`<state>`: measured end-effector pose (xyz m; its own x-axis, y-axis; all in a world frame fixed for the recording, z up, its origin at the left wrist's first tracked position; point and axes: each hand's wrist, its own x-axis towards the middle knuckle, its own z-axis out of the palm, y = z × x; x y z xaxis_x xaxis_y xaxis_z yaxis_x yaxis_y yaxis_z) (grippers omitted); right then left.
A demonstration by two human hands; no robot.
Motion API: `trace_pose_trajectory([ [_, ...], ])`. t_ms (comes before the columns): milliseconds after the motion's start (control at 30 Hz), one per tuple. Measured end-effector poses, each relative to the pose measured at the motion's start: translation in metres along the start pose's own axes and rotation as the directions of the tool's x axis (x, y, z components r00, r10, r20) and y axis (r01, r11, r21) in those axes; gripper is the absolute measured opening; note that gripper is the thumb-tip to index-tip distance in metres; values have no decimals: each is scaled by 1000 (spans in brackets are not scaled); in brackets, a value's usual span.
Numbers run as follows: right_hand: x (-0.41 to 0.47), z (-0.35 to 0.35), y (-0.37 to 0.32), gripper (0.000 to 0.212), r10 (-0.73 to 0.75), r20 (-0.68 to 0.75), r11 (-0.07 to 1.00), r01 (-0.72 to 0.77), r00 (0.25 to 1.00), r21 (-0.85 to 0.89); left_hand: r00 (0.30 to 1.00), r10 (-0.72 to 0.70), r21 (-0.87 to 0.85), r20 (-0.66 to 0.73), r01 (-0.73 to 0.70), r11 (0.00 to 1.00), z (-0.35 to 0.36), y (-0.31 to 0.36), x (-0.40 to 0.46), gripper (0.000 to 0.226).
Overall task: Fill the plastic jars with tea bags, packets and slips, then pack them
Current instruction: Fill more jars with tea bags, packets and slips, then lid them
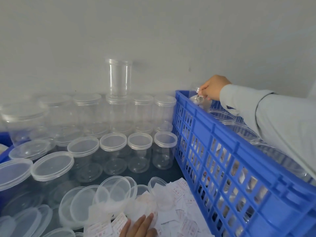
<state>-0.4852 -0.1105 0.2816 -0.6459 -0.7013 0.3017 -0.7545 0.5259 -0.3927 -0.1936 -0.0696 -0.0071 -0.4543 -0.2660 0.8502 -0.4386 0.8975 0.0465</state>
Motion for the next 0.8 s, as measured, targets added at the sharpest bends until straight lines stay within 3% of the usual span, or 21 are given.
trace_pose_trajectory([
  [200, -6, 23, 3, 16, 51, 186, 961, 2, 981, -277, 1000, 6, 2, -16, -6, 1000, 6, 0, -3, 24],
  [333, -8, 23, 2, 24, 60, 229, 924, 33, 971, -382, 999, 25, -31, 34, -24, 999, 6, 0, -4, 24],
  [400, -8, 22, 3, 26, 57, 246, 929, 39, 968, -369, 995, 45, -38, 86, -42, 998, 6, -2, -5, 28],
  [500, -8, 17, 3, 31, 43, 234, 948, 34, 971, -316, 991, -10, -4, 131, 11, 1000, 6, -2, -7, 62],
  [600, -3, 2, 7, 34, 32, 159, 976, 4, 987, -218, 990, -2, 28, 143, -2, 1000, 5, -2, -8, 70],
  [700, -5, -8, 18, 46, 145, 113, 965, -115, 983, -237, 986, 1, 11, 164, -3, 1000, 5, -3, -11, 71],
  [800, -14, -6, 32, 61, 296, 259, 951, -261, 919, -164, 978, 8, -17, 207, -5, 1000, 5, -5, -12, 71],
])
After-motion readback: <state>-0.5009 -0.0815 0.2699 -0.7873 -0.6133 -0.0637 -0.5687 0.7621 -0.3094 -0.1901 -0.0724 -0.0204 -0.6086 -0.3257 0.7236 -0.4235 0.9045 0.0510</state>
